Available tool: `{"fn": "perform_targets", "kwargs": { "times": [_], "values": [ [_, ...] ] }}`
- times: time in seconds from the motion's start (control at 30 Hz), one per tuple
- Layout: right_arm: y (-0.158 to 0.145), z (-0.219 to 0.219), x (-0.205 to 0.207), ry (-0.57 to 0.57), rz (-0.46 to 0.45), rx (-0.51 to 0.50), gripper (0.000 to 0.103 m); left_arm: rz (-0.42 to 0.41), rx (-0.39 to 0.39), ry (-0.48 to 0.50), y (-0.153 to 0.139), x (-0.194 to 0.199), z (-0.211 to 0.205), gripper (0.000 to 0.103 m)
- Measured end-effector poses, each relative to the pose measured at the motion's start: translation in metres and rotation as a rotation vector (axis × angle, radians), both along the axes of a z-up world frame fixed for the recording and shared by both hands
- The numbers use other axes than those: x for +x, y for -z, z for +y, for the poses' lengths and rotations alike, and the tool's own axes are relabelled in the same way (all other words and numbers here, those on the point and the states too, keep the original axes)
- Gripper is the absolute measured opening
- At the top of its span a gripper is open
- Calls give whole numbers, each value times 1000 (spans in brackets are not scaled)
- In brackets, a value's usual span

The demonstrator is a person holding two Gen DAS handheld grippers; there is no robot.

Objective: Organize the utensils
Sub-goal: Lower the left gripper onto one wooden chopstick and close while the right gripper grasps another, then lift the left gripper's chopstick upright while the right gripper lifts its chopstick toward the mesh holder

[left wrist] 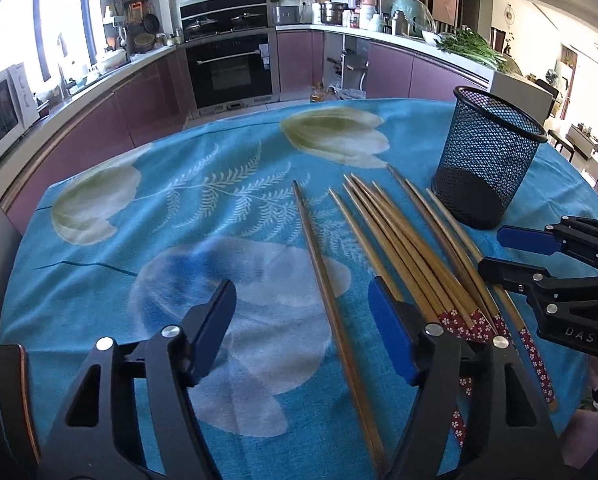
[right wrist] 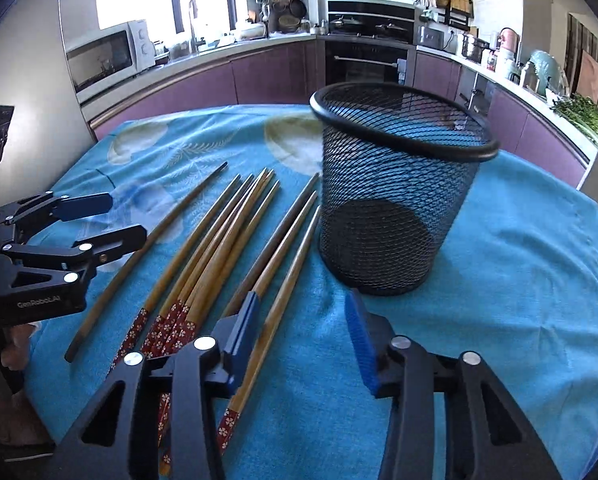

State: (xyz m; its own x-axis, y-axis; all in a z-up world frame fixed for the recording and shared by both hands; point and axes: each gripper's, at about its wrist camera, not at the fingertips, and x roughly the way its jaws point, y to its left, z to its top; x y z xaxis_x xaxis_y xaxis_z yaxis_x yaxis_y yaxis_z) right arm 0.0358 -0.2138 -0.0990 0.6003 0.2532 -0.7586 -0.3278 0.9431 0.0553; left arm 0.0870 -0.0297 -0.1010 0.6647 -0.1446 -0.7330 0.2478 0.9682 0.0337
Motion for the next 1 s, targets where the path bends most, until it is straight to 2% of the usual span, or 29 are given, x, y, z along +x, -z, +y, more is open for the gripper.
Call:
{"fn": "perform_targets", "kwargs": {
  "times": [0.07, 0.13, 0.27, 0.33, 0.43, 0.73, 1.0],
  "values": [
    [1, 2, 1, -3, 1, -7, 32, 29, -1, 17, 5, 7, -5, 56],
    [1, 2, 4, -6, 7, 0, 28, 54, 4, 21, 10, 16, -11, 45],
    [2, 2, 10, -11, 27, 44, 10, 78, 3, 33, 15, 28, -19, 36],
    [2, -1, 12, -1, 35, 75, 8, 83, -6, 38, 16, 33, -23, 21],
    [0, -5, 11, 6, 35, 114, 6, 86, -20, 30, 15, 35, -23, 12],
    [-28, -17, -5, -29, -42, 192, 6, 79, -98, 39, 1, 22, -12, 8],
    [-70, -35, -23, -35, -175, 272, 6, -23, -200, 94, -51, -1, 4, 8]
  ]
}}
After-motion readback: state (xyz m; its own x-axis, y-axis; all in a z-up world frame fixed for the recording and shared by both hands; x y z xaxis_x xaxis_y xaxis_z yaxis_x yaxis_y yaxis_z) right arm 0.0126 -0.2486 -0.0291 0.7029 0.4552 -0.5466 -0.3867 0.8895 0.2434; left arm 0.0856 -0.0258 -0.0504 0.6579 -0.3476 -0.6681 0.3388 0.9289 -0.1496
